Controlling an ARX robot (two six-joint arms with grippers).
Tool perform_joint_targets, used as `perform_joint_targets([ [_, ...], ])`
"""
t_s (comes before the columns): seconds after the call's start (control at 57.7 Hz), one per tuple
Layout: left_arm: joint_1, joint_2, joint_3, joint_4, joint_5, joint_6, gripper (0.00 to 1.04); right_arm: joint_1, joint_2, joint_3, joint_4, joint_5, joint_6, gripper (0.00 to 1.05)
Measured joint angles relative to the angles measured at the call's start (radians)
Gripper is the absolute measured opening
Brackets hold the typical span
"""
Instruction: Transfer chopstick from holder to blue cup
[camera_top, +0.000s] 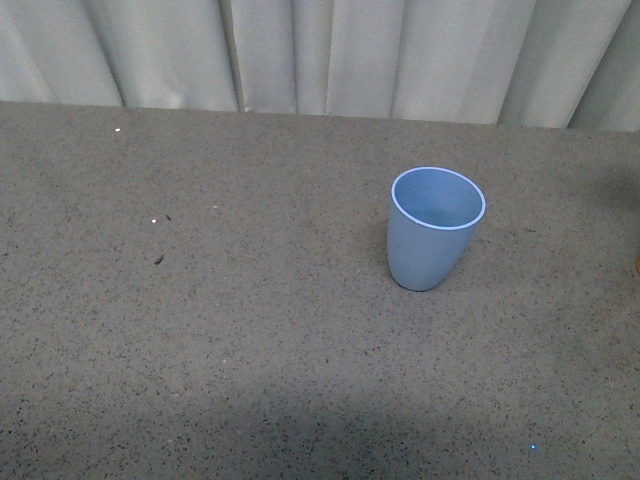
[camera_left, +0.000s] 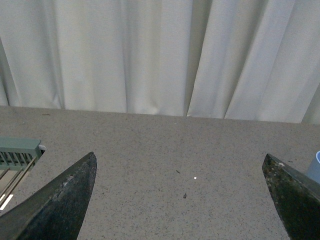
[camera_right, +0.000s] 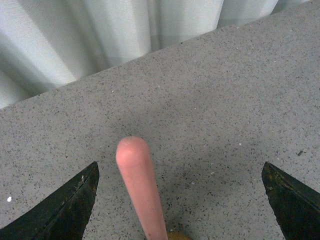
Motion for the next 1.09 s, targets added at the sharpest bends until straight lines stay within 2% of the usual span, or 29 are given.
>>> perform_joint_targets([
  [0.502,0.0,0.0,0.0,0.0,0.0,0.0,0.98,0.009,0.042,0.034,0.061,-0.007,0.013,0.95],
  [0.641,0.0,0.0,0.0,0.0,0.0,0.0,0.98,0.009,0.042,0.006,0.087,-0.006,0.013,0.74],
  [0.728,0.0,0.0,0.0,0.0,0.0,0.0,0.98,0.009,0.042,-0.013,0.098,-0.006,0.014,0.56],
  [1.092,0.0,0.0,0.0,0.0,0.0,0.0,0.98,0.011,0.034,-0.04,0.121,-0.014,0.005,0.04],
])
